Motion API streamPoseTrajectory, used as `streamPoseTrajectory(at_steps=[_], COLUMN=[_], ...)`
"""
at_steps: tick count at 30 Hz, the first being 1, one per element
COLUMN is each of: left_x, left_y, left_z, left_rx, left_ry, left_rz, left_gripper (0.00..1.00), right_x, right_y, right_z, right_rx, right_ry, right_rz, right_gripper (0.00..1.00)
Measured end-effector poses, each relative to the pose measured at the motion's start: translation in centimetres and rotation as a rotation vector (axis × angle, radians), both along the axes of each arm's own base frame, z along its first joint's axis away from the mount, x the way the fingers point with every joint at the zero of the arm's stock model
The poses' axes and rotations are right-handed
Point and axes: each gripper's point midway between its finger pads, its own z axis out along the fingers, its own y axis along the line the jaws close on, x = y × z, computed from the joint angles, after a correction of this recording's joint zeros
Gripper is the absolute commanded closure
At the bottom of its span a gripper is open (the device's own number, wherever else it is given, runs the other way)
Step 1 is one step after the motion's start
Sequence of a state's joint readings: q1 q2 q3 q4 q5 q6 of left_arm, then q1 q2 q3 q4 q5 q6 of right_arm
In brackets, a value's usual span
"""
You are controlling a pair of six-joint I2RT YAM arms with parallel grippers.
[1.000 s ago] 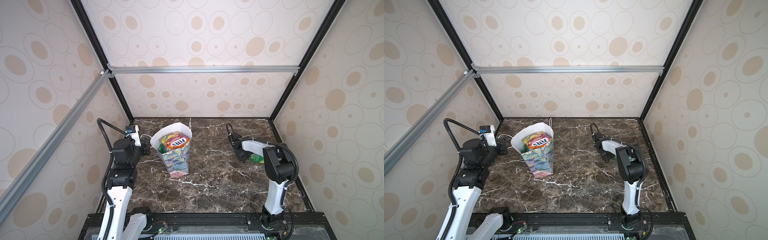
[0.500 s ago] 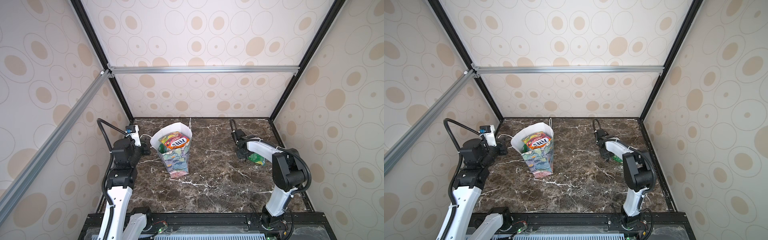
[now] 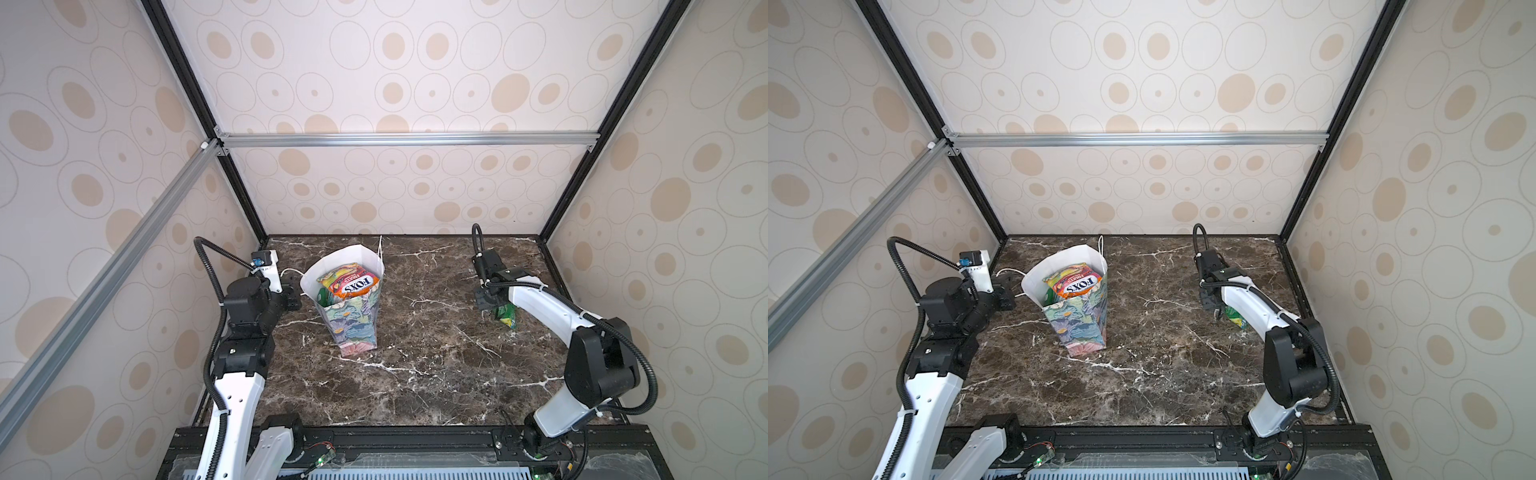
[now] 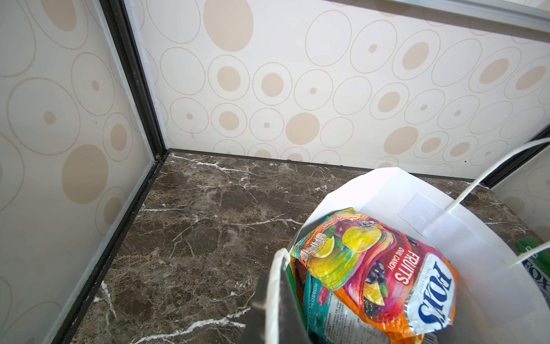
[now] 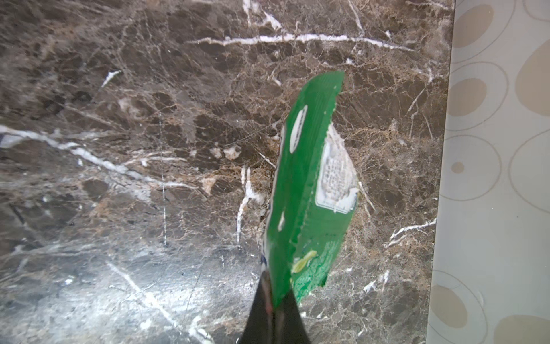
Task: Place the snacks into the paper bag
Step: 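Close the right gripper on the tea packet and lift it, then carry the tea packet with the right gripper over the bag opening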
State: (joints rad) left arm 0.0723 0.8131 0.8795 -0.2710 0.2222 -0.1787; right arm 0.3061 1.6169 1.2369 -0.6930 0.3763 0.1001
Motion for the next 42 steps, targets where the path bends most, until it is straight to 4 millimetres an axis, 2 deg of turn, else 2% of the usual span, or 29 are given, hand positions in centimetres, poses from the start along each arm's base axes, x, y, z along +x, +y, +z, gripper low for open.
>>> streamPoseTrajectory(at_steps=[6, 19, 26, 34, 42], left_x=[0.0, 0.0, 0.0, 0.0, 0.0], left_y=[0.0, 0.0, 0.0, 0.0, -0.1], left_z=[0.0, 0.0, 0.0, 0.0, 0.0], left_rx=[0.000, 0.000, 0.000, 0.000, -0.001], left_ry=[0.000, 0.000, 0.000, 0.000, -0.001], left_rz=[0.000, -0.001, -0.001, -0.001, -0.003], left_gripper=[1.00, 1.00, 1.00, 1.00, 1.00], right_x=[-0.5, -2.5, -3.1, -4.7, -5.9], right_y=[1.0, 5.6, 8.6, 12.6, 16.0], right_z=[3.2, 12.1, 17.8, 25.1, 30.0], right_rx=[0.091, 0.414, 0.573, 0.694, 0.740], right_ry=[-0.076, -0.262, -0.350, -0.462, -0.520], right_rz=[0.022, 0.176, 0.288, 0.446, 0.571], right_gripper=[1.00, 1.00, 1.00, 1.00, 1.00])
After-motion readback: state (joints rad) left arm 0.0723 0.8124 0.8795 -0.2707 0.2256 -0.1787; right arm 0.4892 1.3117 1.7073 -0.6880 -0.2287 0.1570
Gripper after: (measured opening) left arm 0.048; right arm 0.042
